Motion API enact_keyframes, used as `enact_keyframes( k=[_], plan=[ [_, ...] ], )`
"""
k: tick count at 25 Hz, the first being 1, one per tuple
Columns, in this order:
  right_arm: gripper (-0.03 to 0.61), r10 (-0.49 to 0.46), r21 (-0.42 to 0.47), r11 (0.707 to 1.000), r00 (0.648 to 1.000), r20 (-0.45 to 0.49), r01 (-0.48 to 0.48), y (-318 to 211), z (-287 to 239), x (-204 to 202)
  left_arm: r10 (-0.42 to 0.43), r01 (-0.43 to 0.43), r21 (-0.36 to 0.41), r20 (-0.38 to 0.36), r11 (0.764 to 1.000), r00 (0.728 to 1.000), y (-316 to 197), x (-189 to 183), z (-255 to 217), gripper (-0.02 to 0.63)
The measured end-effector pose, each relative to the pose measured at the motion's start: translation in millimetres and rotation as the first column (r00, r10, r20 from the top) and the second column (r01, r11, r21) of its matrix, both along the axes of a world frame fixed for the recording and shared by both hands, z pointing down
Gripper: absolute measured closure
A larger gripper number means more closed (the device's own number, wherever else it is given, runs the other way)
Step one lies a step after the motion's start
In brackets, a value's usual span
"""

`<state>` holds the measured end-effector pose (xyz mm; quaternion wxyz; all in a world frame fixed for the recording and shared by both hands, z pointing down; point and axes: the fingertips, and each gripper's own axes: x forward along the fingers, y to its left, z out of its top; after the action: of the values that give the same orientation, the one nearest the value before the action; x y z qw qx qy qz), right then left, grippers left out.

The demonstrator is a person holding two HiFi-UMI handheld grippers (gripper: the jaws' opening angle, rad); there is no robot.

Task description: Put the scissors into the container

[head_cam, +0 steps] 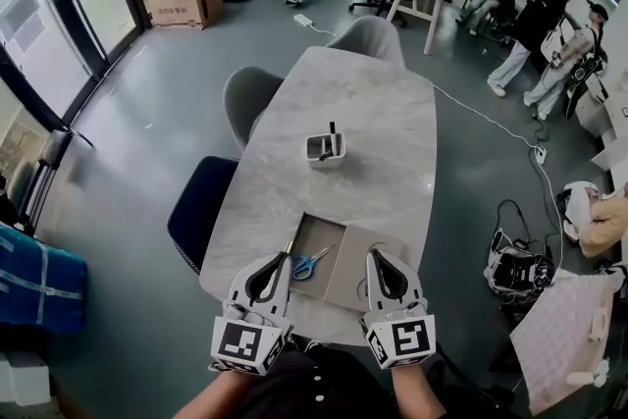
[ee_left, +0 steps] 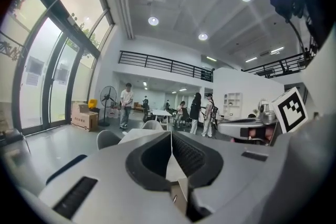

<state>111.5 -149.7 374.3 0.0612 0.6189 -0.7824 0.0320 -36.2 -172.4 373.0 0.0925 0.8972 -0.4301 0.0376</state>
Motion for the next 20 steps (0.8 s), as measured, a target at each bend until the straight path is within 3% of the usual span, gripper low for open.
enact_keyframes(
  k=[7, 20],
  plan=[
    [0.581, 0.073, 0.063, 0.995, 0.995, 0.072, -0.077, 22, -24, 6, 0.003, -0.003, 0.032, 0.002, 0.999, 1.000, 13, -5, -14, 0.598],
    [0.581, 0.090, 0.057, 0.994, 0.994, 0.065, -0.094, 27, -28, -1, 0.011, -0.011, 0.076, 0.007, 0.997, 1.000, 18, -3, -25, 0.598]
  ],
)
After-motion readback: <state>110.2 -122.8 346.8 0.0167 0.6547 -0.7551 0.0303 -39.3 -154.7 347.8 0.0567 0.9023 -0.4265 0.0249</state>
